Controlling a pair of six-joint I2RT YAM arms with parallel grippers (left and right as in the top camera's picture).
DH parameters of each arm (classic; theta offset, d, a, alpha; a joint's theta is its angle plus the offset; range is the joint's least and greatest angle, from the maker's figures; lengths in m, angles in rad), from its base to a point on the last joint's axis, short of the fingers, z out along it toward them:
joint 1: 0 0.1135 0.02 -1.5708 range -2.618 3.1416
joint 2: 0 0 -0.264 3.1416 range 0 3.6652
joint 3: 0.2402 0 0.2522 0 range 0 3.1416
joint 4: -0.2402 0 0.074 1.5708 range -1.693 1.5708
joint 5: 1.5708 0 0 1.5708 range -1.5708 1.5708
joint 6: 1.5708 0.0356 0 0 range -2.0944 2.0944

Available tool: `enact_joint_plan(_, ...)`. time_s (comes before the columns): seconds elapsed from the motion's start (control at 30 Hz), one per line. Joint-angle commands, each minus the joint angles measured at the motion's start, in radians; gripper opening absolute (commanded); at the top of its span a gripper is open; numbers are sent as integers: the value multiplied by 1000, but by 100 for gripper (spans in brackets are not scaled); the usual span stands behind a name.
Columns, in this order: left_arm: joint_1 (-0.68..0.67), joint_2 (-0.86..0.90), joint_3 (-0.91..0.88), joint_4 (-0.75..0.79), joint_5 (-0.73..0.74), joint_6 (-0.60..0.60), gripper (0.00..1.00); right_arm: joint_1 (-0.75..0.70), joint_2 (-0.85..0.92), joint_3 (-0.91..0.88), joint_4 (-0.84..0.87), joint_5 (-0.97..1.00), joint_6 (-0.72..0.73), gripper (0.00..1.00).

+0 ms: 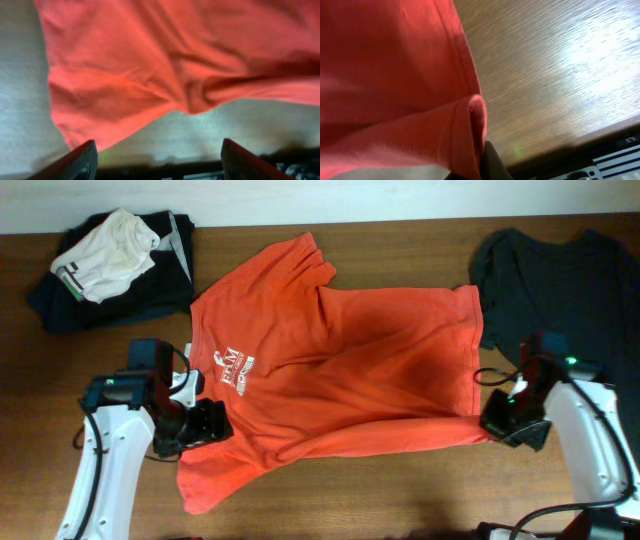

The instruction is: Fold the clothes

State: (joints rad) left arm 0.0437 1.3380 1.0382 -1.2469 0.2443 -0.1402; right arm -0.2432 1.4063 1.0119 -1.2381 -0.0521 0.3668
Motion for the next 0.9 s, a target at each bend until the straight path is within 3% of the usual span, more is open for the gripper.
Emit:
enact_joint_plan(0.0, -5, 41, -44, 63, 23, -32, 78, -89, -22, 61, -12, -26, -1, 4)
enact_joint_plan(0.3, -5, 330, -44, 106, -2, -69, 77, -97, -27, 62, -30, -80, -63, 4)
enact_joint_plan(0.4, -5, 382, -45, 105, -103, -82, 77, -97, -27, 62, -31, -84, -64, 4)
enact_joint_plan(0.53, -5, 382, -52, 125, -376, -249, 77, -97, -27, 62, -30, -87, -64, 4)
enact_joint_plan(0.73, -5, 382, -172, 229, -272, -248, 72, -97, -27, 62, -26, -87, -64, 4)
enact_joint_plan(0.87, -4, 382, -183, 240, -258, -237, 35, -97, -27, 62, -27, -87, -63, 4)
